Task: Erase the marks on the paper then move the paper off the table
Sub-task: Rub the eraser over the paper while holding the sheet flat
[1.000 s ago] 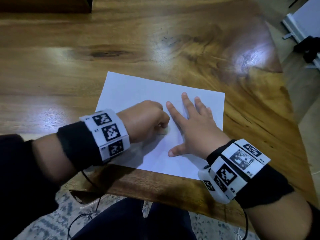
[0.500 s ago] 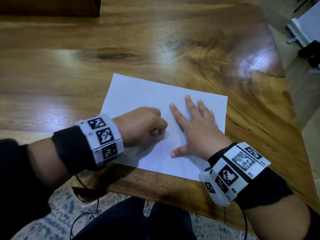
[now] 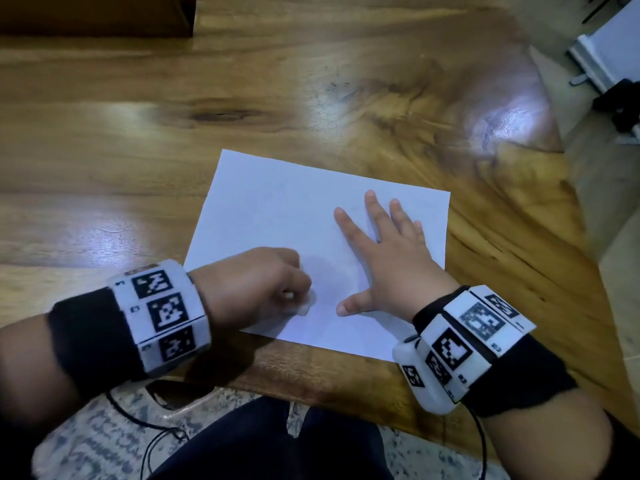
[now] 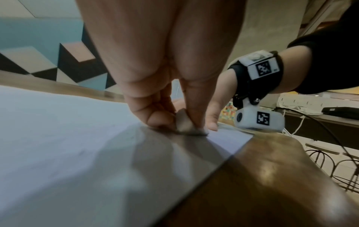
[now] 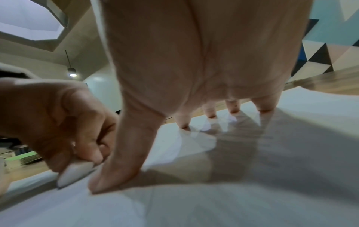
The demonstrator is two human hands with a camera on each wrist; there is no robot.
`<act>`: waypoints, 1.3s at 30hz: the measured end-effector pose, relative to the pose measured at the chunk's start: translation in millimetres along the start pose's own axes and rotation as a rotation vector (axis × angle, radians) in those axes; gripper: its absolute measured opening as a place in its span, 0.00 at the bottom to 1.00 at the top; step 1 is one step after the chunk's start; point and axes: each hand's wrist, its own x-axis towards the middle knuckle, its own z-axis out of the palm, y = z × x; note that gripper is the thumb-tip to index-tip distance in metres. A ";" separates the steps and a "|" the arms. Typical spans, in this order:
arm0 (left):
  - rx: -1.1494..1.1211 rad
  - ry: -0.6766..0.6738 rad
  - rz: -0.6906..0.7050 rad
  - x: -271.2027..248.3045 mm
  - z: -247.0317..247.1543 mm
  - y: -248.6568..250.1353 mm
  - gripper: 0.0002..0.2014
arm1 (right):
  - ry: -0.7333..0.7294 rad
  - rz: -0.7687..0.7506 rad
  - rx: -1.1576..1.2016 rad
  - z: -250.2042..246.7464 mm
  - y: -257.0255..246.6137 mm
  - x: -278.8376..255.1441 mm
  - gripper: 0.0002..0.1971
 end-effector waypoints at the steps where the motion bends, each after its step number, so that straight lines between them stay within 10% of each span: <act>1: -0.012 0.008 -0.001 -2.3 0.7 -1.0 0.03 | -0.002 -0.004 0.001 0.4 0.6 -0.1 0.63; 16: 0.078 0.119 -0.121 31.8 -16.2 11.2 0.05 | -0.146 0.038 -0.081 1.9 -4.4 -1.1 0.71; 22: 0.078 -0.096 -0.122 7.4 -14.5 9.8 0.03 | -0.158 0.033 -0.069 0.6 -4.6 -2.1 0.71; 28: 0.085 0.148 -0.071 36.9 -14.4 17.7 0.06 | -0.165 0.030 -0.072 -0.6 -4.9 -2.1 0.71; 33: -0.044 -0.041 -0.083 0.8 -4.7 8.1 0.04 | -0.168 0.031 -0.075 0.5 -4.3 -1.8 0.71; 39: 0.117 0.145 -0.100 46.4 -14.0 18.7 0.05 | -0.177 0.039 -0.081 -0.9 -5.3 -2.7 0.70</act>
